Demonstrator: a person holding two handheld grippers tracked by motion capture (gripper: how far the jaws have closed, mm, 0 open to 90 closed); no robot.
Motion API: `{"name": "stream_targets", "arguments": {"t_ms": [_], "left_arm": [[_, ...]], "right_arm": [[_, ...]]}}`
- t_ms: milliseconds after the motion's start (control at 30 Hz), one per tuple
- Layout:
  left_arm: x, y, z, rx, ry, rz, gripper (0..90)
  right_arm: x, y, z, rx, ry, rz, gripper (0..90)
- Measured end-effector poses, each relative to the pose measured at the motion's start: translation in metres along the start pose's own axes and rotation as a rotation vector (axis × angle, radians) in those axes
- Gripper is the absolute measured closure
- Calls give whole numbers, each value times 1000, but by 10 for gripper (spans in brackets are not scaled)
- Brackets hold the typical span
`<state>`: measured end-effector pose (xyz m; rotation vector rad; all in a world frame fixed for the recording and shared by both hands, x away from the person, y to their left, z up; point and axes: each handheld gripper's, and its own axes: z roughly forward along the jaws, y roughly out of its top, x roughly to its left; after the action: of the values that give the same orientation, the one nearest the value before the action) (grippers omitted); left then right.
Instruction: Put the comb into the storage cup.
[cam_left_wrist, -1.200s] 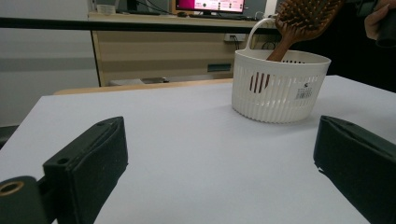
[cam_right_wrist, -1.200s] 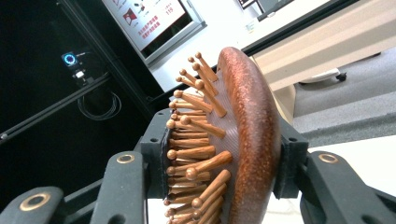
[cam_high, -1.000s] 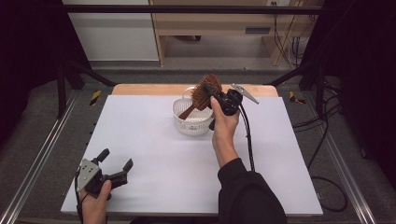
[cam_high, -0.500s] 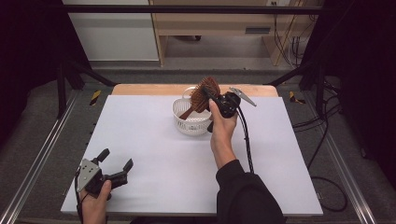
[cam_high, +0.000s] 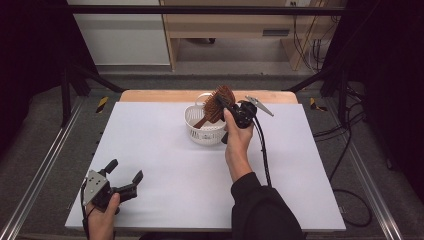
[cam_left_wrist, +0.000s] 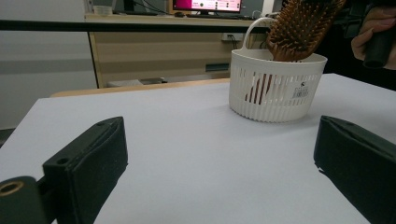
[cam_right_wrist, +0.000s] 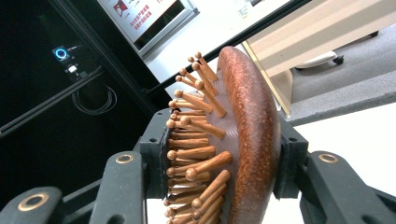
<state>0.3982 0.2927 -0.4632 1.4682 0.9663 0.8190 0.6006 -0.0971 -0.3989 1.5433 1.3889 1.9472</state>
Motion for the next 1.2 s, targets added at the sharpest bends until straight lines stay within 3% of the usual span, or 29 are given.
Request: {"name": "stream_targets", "arguments": {"t_ms": [1200], "left_arm": [[-1,0,1,7,-12,4,28]], "right_arm": [[-16,-2,-2,34,3,41,492]]}}
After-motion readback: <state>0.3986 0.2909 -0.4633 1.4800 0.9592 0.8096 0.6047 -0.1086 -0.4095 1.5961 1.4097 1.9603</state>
